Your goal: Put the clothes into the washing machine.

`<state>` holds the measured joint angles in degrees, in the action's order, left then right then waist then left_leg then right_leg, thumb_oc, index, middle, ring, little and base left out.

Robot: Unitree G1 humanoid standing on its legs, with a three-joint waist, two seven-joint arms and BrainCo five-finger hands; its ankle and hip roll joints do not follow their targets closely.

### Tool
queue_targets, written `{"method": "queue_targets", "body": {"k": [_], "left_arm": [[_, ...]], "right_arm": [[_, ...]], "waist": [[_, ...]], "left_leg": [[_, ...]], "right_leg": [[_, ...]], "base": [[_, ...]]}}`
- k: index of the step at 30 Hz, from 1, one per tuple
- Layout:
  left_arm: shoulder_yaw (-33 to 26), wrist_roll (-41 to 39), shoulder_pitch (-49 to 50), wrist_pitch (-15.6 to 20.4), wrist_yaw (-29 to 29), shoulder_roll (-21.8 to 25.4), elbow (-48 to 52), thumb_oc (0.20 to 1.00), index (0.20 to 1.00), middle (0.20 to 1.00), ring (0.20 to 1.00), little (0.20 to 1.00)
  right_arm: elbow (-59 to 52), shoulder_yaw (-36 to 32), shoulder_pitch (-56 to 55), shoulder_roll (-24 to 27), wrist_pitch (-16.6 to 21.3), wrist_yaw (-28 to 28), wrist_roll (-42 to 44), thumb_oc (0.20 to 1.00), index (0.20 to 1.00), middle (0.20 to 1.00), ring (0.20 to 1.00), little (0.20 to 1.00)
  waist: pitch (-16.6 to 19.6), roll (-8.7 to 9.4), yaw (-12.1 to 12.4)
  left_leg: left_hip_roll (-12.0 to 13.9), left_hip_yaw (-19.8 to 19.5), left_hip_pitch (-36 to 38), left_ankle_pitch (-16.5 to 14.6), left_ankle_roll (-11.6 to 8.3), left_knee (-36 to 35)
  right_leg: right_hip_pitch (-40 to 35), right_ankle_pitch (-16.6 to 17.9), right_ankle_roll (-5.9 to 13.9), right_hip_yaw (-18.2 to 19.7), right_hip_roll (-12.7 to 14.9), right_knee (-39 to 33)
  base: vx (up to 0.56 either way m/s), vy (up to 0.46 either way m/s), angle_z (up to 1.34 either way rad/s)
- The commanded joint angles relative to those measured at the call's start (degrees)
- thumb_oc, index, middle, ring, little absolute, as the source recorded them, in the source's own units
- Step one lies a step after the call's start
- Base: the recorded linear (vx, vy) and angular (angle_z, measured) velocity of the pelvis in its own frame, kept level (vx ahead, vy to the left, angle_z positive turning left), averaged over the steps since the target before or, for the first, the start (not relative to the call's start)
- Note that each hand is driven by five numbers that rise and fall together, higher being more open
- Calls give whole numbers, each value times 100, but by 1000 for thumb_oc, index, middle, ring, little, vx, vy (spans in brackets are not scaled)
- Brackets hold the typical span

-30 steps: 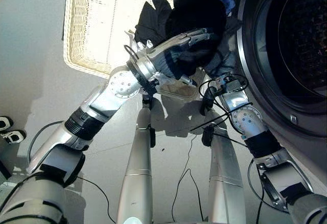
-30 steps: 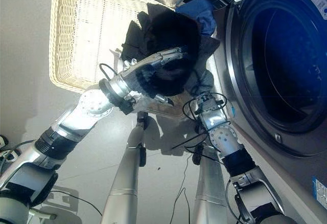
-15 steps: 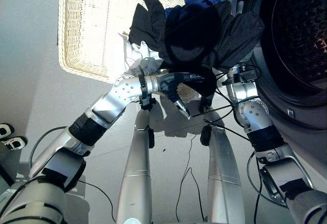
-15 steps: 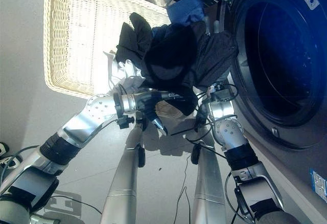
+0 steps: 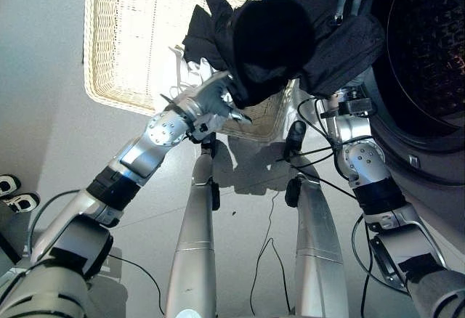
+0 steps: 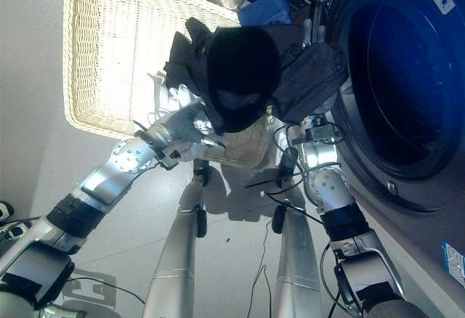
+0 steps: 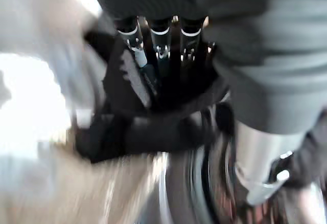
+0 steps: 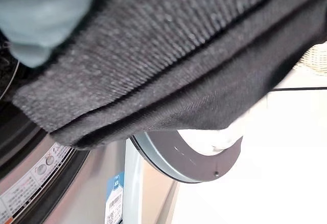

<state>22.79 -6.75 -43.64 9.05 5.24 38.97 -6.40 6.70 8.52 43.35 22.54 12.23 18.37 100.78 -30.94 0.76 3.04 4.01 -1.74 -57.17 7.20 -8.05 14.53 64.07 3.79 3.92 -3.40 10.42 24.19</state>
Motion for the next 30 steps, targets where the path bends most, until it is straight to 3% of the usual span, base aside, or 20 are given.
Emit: {"method": "queue_targets", "body": {"k": [1,9,14,19,23,30], "left_arm": [[-561,41,18,807,1152,-242,66,1000,1000,1000,1000,1000],[-969,260,375,1610,2295,-773,267,1000,1000,1000,1000,1000],[-1050,167,342,2083,2396,-1071,478,1000,1000,1000,1000,1000],[-1018,366,294,1999,2335,-1221,573,1000,1000,1000,1000,1000],[-968,369,214,1867,2282,-1215,555,1000,1000,1000,1000,1000],[-857,320,183,1720,1448,-1146,520,1000,1000,1000,1000,1000]], "right_arm": [[-1009,-316,-172,79,99,174,-199,200,200,200,200,200],[-1272,-293,-327,-305,139,-101,-755,200,200,200,200,200],[-1340,-218,-368,-458,70,-387,-1291,200,200,200,200,200],[-1241,-120,-327,-455,-96,-514,-1711,200,200,200,200,200],[-1203,-28,-327,-432,-348,-263,-1647,200,200,200,200,200],[-1421,143,-380,-432,-658,231,-1698,200,200,200,200,200]], "waist": [[115,-418,-106],[115,-374,-86],[115,-322,-109],[115,-304,-118],[115,-293,-128],[115,-290,-155]], "left_leg": [[-467,-194,-80,-32,379,228],[-444,-185,-90,-19,366,187],[-439,-169,-87,-18,359,169],[-448,-166,-93,-18,357,180],[-441,-155,-97,-16,360,173],[-441,-145,-93,-7,349,182]], "right_leg": [[-422,404,440,-544,-103,-443],[-422,359,419,-587,-104,-427],[-429,360,417,-604,-116,-433],[-415,375,420,-605,-124,-416],[-409,372,420,-613,-123,-422],[-404,377,432,-605,-126,-413]], "base": [[0,0,0],[0,0,0],[0,0,0],[0,0,0],[0,0,0],[0,0,0]]}}
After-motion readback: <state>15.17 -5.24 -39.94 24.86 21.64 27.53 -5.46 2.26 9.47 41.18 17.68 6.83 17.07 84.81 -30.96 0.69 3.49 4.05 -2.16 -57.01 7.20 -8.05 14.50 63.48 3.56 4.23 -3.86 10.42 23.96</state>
